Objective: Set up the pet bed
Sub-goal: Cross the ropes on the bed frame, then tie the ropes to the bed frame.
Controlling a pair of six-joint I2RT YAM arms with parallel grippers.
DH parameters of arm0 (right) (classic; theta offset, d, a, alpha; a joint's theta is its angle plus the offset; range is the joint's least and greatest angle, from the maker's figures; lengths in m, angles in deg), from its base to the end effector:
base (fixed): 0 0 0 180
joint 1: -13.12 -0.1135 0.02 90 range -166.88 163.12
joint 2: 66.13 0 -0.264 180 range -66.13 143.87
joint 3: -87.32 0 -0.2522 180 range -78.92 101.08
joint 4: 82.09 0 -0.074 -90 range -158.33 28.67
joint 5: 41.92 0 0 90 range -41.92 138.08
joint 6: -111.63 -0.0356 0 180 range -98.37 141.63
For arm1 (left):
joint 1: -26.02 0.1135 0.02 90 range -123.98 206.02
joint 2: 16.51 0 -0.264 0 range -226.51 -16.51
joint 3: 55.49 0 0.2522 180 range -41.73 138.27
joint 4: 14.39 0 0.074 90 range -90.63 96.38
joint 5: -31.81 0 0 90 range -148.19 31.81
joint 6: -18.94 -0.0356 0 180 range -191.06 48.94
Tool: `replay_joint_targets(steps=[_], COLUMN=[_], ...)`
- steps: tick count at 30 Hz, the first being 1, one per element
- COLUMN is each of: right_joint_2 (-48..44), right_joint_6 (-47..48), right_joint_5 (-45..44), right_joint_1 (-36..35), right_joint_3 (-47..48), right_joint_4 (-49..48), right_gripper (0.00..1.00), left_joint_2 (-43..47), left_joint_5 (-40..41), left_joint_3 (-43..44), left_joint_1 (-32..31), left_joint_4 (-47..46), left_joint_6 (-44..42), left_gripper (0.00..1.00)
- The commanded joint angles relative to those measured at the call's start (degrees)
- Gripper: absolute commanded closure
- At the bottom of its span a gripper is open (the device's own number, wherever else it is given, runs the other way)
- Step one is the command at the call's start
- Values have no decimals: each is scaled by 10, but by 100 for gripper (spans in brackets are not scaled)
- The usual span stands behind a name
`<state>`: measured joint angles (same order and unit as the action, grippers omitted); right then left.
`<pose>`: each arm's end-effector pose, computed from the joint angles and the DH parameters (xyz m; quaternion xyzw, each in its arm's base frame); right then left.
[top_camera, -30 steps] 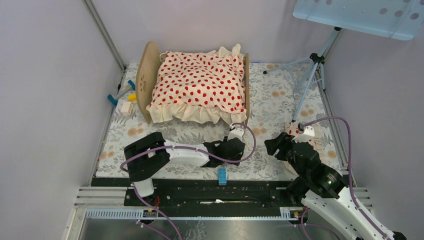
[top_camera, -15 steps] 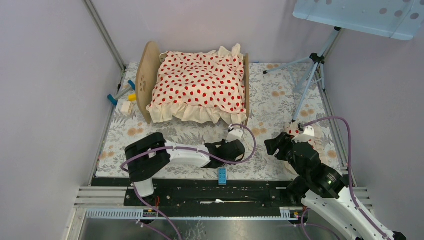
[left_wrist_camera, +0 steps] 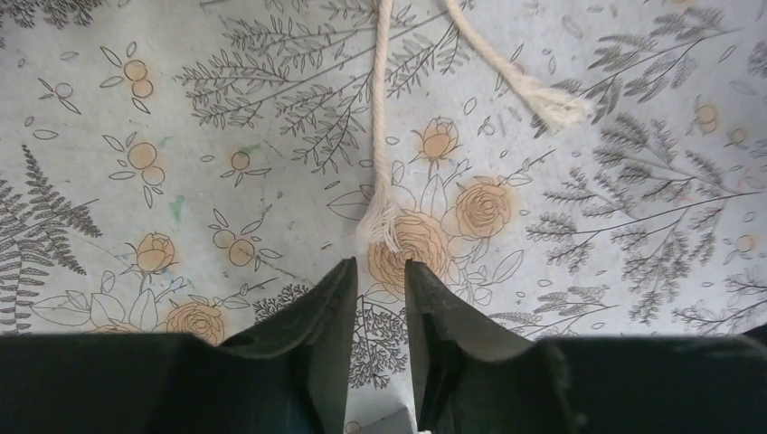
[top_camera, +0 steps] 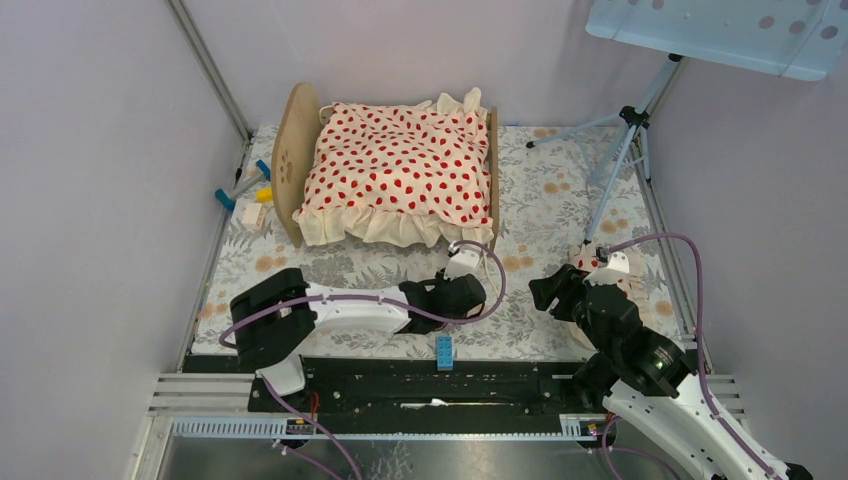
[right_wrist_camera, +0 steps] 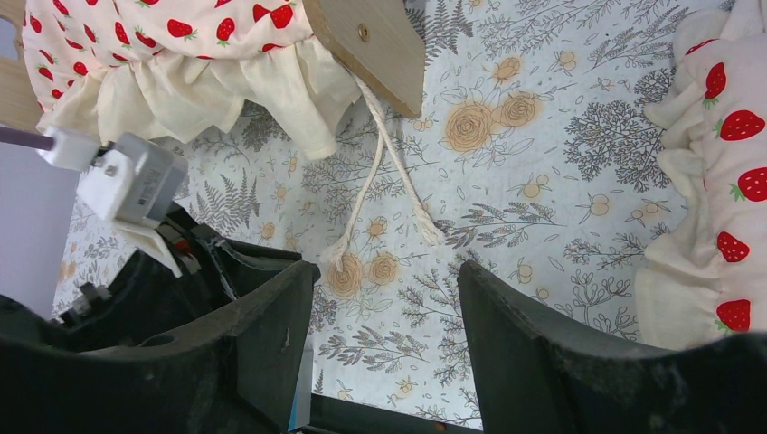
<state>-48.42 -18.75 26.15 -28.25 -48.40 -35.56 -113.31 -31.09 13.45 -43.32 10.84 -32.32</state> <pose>0.0798 0.0526 0.2701 0.1022 0.8049 0.2509 0.5279 0.1343 -0.3103 0.1733 0.1718 0.9091 -0.1186 0.3606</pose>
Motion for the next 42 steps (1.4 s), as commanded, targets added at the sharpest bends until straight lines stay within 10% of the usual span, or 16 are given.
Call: replay_joint_targets(steps=[1,37,42], right_joint_2=[-4,6,7], right_joint_6=[1,1,1], right_joint_5=[-15,-4,-4], right_joint_1=[-3,-4,-3], right_joint_3=[18,20,19], right_joint_4=[-2,-10,-12], right_gripper=[33,32,32], left_joint_2=[32,-67,-65], left_joint_5=[25,30,28], left_joint_3=[35,18,10], left_joint_1=[-2,0,2], left_joint_4=[14,-2,-11], left_joint_6=[8,20,16], left_gripper=[65,54,86])
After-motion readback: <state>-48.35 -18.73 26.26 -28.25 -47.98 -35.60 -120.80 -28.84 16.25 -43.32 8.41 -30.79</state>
